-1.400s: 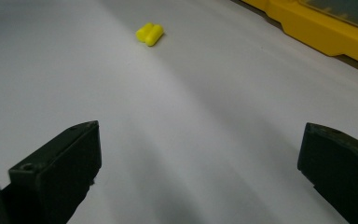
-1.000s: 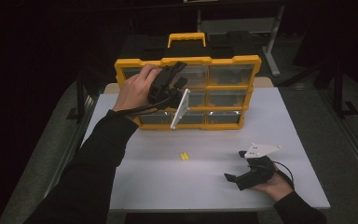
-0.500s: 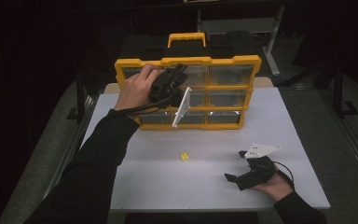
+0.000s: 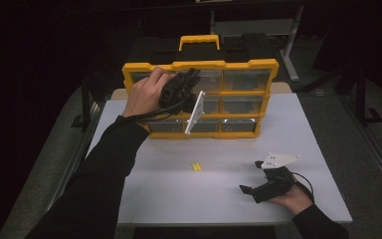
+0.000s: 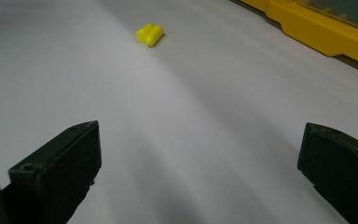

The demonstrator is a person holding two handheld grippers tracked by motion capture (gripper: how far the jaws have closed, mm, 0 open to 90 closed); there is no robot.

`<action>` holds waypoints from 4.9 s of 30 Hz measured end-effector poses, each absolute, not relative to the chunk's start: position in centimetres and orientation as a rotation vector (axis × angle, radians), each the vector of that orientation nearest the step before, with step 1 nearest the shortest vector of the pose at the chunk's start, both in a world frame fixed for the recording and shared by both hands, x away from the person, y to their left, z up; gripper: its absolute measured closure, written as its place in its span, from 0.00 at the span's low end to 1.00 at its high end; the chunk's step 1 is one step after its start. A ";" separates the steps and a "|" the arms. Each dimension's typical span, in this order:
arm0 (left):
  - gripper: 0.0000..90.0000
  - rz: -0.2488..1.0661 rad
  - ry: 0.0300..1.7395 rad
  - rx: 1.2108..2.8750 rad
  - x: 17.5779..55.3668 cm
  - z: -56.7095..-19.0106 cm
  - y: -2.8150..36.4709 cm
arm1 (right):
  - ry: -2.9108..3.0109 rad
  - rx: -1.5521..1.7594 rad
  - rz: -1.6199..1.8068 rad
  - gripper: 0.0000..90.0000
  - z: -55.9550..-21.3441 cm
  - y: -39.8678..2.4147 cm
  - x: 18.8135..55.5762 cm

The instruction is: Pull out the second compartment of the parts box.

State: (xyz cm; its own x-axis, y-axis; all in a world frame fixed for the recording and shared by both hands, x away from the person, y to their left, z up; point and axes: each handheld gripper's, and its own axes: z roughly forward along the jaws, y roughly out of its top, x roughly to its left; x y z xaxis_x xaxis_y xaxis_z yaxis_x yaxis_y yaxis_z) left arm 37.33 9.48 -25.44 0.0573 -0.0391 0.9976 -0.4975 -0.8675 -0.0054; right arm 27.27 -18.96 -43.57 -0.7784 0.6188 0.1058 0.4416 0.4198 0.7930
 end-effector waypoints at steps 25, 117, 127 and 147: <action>0.88 1.882 -0.546 2.009 37.2 -25.5 9.4 | 2.474 0.932 1.286 0.00 -43.6 -18.9 27.3; 0.89 1.919 -0.636 1.905 31.3 -26.4 10.3 | 2.467 0.942 1.295 0.00 -43.6 -19.0 27.2; 0.89 1.923 -0.654 1.886 30.3 -26.5 10.5 | 2.467 0.943 1.294 0.00 -43.6 -19.0 27.1; 0.89 1.919 -0.668 1.869 29.3 -26.7 10.9 | 2.473 0.944 1.288 0.00 -43.6 -19.0 27.2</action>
